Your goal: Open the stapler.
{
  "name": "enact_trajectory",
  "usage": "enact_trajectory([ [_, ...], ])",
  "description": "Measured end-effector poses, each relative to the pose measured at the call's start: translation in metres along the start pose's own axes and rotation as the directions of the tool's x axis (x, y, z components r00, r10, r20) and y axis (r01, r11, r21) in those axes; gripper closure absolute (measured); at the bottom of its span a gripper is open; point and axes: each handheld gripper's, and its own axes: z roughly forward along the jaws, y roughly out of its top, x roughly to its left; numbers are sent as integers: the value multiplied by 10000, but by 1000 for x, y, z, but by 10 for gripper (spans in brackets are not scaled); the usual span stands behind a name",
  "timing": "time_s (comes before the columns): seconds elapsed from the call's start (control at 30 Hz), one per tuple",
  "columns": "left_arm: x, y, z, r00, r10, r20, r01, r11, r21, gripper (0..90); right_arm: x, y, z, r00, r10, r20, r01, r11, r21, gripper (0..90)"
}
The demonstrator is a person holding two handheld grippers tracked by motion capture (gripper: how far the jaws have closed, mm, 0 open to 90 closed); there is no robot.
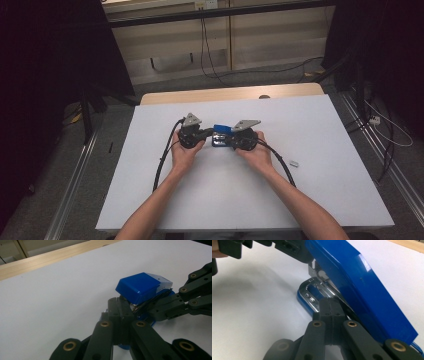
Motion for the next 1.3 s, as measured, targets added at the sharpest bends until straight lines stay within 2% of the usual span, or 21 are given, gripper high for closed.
enact_trajectory([
  [0.37,-2,6,-4,9999,-50,144,53,9998,-210,900,1,0,0,9998,-146,117,146,9999,36,900],
  [0.6,-3,6,-3,10000,-35,69,37,9996,-291,900,2,0,-1,9997,-176,170,175,9998,61,900],
  [0.83,-3,7,-4,10000,-13,87,16,9995,-312,900,9,6,-4,9991,-320,262,334,9980,-544,900],
  [0.87,-4,7,-4,10000,42,66,-40,9996,-293,900,11,7,-4,9992,-279,271,300,9963,-806,900],
  [0.93,-5,9,-5,9999,98,53,-97,9996,-281,900,13,7,-3,9991,-292,313,321,9948,-964,900],
  [1.3,-6,9,-6,9999,65,157,-59,9993,-369,900,17,7,4,9967,-97,807,216,9887,-1485,900],
])
